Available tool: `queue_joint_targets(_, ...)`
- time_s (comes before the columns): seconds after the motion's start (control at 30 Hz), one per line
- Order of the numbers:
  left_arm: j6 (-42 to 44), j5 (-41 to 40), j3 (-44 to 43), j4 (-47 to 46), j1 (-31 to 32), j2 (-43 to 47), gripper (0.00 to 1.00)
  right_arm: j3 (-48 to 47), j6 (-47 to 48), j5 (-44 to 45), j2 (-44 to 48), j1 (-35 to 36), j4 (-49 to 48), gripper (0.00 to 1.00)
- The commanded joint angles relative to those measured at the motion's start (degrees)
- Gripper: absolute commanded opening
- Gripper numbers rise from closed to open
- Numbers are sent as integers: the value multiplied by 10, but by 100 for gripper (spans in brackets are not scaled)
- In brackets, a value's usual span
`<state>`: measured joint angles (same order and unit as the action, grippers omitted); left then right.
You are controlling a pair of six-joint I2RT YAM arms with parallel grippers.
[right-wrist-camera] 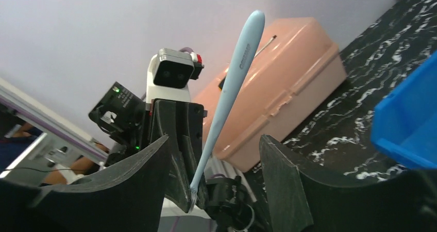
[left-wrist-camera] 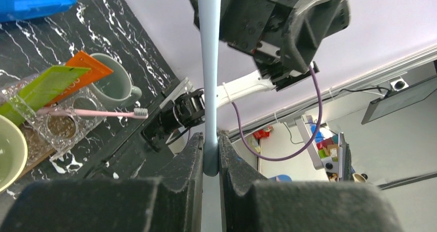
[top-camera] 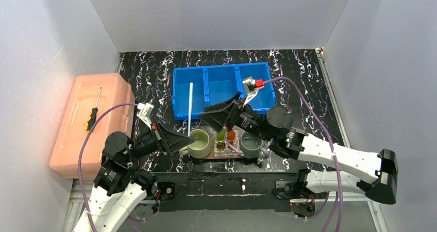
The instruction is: Prepare toiletry sets of a toothbrush and toothpaste on the tray
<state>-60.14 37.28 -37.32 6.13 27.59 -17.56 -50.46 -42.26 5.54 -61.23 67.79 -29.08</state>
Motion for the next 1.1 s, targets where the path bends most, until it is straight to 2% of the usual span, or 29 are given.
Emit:
queue_joint_targets(0.0,58,49,-35,55,-1,-18,0,-73,108,11,29,-10,155,72)
queue_joint_targets(0.27,136,106,-65,141,-1,-36,0,-168,188,-37,27,-41,333,78)
queue_joint_targets(0.53,195,169,-85,211,-1,-49,0,-231,231,-134,7,-76,443,80)
queue_joint_targets(0.8,242,220,-105,263,-1,-64,0,-243,226,-276,-9,-116,465,80)
queue_joint_targets(1.07,303,254,-113,331,-1,-78,0,-217,160,-422,-26,-156,413,78)
